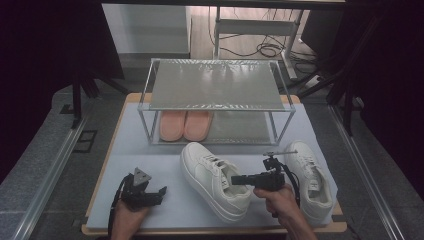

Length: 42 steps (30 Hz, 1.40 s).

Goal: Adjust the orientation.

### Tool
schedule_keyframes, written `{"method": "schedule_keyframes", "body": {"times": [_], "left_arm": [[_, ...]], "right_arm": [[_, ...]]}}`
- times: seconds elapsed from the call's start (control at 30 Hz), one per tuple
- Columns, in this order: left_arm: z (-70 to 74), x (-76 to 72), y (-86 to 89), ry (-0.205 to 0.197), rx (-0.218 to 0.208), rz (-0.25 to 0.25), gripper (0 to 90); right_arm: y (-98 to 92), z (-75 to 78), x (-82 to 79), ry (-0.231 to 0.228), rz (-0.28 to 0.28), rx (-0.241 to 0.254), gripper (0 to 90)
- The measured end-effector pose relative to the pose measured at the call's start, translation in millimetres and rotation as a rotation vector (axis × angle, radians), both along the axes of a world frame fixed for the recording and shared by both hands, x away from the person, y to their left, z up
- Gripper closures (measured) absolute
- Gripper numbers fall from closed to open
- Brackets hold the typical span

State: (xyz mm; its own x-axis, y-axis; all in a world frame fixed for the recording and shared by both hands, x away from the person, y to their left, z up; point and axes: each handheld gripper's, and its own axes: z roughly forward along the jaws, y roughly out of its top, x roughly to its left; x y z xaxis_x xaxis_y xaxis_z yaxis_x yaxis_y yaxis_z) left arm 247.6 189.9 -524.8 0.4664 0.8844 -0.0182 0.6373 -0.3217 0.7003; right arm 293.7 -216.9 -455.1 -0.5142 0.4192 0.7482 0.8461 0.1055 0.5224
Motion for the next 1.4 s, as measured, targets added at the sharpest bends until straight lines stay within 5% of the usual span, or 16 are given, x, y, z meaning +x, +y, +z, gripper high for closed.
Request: {"method": "schedule_keyframes", "body": {"times": [0.47, 1.4], "left_arm": [[0.0, 0.2, 0.2, -0.002, 0.002, -0.001, 14.7], [0.0, 0.4, 0.4, 0.000, 0.003, -0.002, 14.7]], "right_arm": [[-2.5, 17.9, 7.3, 0.011, -0.003, 0.123, 82.0], [5.2, 62.6, 24.3, -0.015, 0.003, 0.267, 82.0]]}}
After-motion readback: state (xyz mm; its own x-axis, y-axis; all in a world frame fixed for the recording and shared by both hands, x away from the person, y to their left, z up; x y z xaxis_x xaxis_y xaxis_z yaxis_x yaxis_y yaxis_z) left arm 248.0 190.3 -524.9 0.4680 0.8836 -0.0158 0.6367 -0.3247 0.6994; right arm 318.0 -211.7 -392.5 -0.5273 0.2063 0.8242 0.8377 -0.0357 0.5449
